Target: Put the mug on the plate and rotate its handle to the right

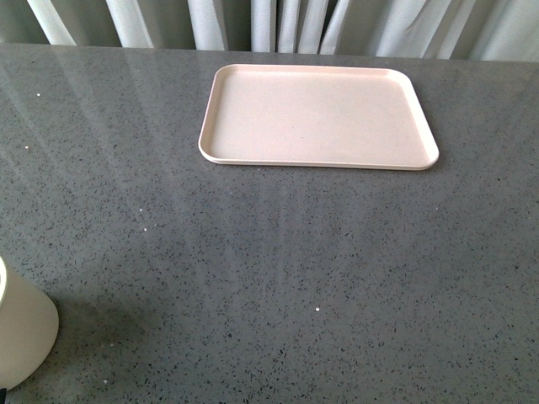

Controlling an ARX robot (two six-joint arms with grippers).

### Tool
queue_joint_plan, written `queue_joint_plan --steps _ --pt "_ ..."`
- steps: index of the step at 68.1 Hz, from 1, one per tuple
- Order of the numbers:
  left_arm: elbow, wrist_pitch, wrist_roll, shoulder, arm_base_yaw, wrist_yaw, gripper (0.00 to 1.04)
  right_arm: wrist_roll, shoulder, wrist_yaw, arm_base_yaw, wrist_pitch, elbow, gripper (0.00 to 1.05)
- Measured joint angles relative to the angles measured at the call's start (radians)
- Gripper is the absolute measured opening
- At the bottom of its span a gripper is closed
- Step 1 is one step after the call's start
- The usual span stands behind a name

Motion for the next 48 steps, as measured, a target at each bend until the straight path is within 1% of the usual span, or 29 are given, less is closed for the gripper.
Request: queue_joint_plan --steps 37,38,39,40,41,42,43,44,45,47,48 --pt "0.001 -0.002 0.001 0.002 0.001 0.007 0.95 0.0 0.0 0.0 0.0 0.0 0.0 0.96" --pt "0.005 -0.016 0.003 0.011 0.006 0.026 0.95 0.0 0.0 0.0 0.0 0.0 0.0 0.96" --pt "0.027 -0.074 0.012 0.035 0.024 0.092 0.95 0.0 0.0 0.0 0.0 0.0 0.0 0.96" --pt "0.043 -0.114 0.014 0.051 0.035 0.132 0.95 0.0 0.0 0.001 0.0 0.0 0.0 0.96" --pt "0.079 -0.193 0.02 0.098 0.056 0.201 0.95 0.0 0.0 0.001 0.0 0.0 0.0 0.96" --pt "0.098 -0.229 0.023 0.126 0.064 0.233 0.95 0.0 0.0 0.0 0.0 0.0 0.0 0.96" --pt "0.134 -0.291 0.029 0.19 0.077 0.294 0.95 0.0 0.0 0.0 0.0 0.0 0.0 0.96" --pt "0.152 -0.318 0.031 0.221 0.083 0.319 0.95 0.0 0.0 -0.003 0.0 0.0 0.0 0.96" --pt "0.181 -0.356 0.034 0.282 0.089 0.367 0.95 0.0 0.0 -0.004 0.0 0.0 0.0 0.96" --pt "0.212 -0.366 0.04 0.366 0.096 0.41 0.95 0.0 0.0 -0.003 0.0 0.0 0.0 0.96" --pt "0.222 -0.363 0.042 0.391 0.098 0.417 0.95 0.0 0.0 -0.001 0.0 0.0 0.0 0.96"
